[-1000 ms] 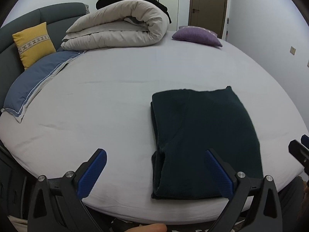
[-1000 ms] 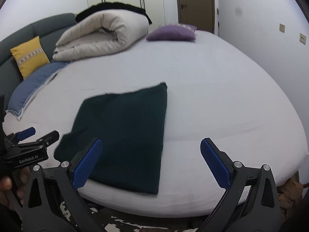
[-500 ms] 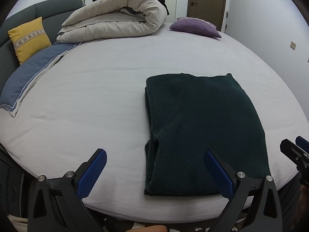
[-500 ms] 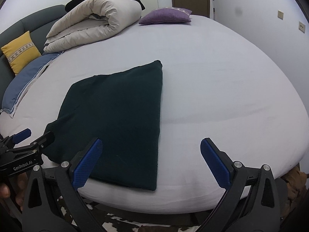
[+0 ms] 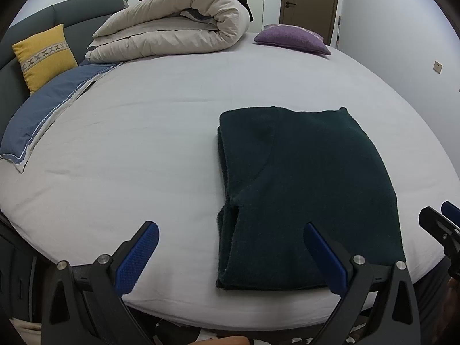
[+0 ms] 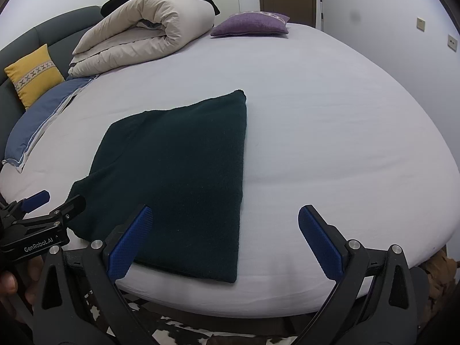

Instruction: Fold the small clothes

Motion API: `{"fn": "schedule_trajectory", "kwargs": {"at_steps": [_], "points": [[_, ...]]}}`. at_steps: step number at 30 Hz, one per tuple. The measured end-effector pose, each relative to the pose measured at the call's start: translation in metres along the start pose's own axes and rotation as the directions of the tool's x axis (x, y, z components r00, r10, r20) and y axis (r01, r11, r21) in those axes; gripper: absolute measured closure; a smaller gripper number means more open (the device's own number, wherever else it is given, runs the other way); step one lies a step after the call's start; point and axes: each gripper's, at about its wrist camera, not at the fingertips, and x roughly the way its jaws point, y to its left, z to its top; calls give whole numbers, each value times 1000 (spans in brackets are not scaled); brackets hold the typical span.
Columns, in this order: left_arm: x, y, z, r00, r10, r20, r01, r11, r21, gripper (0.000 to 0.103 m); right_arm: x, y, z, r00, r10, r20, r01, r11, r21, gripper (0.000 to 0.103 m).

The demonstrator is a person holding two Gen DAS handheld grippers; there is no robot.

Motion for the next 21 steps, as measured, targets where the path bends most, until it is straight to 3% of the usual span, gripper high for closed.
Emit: {"fn": "schedule_trajectory", "kwargs": {"at_steps": [21], "points": [[-3, 0, 0, 1000, -2, 8, 1, 1000, 6, 0, -2, 2, -4, 1000, -3, -3, 3, 1000, 5, 0]]}}
